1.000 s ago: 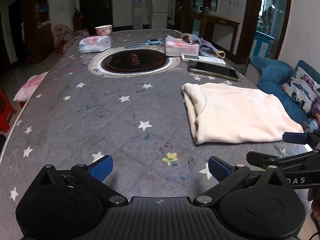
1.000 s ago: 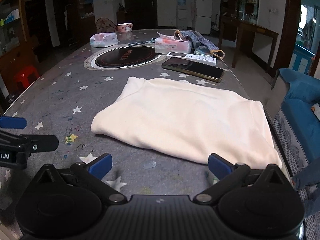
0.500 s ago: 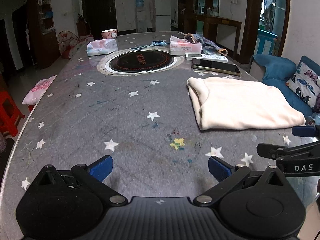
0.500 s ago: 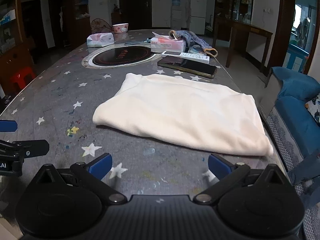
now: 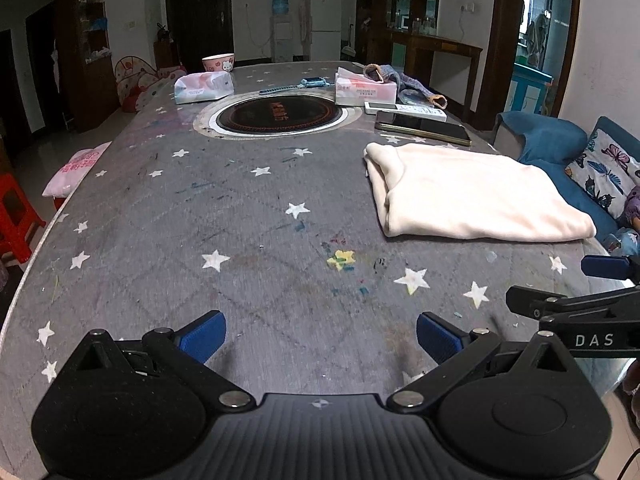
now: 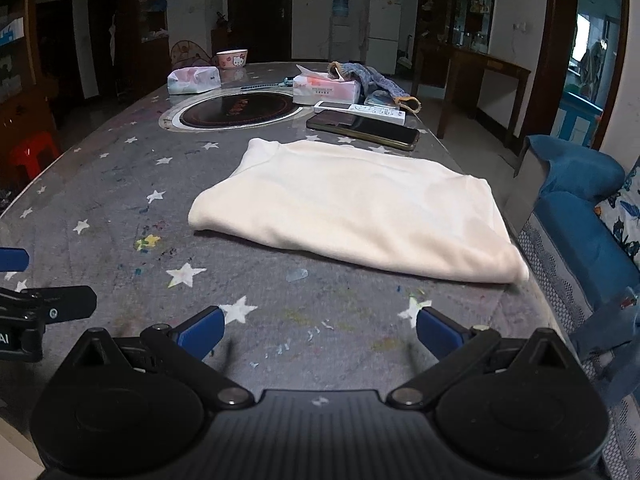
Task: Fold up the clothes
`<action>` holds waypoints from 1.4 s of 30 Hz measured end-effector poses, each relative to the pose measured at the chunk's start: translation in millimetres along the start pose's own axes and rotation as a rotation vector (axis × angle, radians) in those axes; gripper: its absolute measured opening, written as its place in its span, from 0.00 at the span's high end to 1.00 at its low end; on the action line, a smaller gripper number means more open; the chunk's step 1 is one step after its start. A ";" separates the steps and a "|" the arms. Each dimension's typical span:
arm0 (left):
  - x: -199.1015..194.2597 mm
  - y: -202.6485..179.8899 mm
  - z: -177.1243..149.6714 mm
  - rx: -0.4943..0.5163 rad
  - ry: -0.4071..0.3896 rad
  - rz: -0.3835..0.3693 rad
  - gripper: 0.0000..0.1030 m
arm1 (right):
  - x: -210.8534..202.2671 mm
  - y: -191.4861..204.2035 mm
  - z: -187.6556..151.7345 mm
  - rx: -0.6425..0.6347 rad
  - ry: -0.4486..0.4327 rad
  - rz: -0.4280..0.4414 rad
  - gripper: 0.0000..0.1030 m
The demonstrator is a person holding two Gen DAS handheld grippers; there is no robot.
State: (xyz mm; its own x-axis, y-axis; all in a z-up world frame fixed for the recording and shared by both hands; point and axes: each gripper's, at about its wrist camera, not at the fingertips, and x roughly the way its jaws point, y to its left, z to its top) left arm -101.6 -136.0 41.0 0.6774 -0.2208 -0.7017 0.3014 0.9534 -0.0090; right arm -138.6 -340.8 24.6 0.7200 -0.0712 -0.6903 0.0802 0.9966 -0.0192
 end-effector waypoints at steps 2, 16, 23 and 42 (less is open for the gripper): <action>-1.9 0.8 -0.9 -0.004 -0.005 0.002 0.00 | -1.5 -1.4 -1.1 0.012 -0.003 0.001 0.00; -4.3 -1.4 -5.7 -0.013 -0.012 -0.004 0.00 | -2.6 -4.1 -9.4 0.030 -0.009 -0.038 0.00; -4.1 -4.0 -7.2 -0.008 -0.009 -0.015 0.00 | -1.9 -2.2 -9.9 0.027 -0.007 -0.041 0.00; -0.4 -3.4 -0.7 -0.013 -0.012 -0.014 0.00 | 2.2 0.9 -10.0 0.025 0.005 -0.044 0.00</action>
State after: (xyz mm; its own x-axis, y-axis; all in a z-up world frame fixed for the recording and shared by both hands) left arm -103.3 -139.0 40.9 0.6814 -0.2368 -0.6926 0.3022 0.9528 -0.0285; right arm -143.8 -339.7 15.9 0.7120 -0.1149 -0.6927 0.1289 0.9911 -0.0319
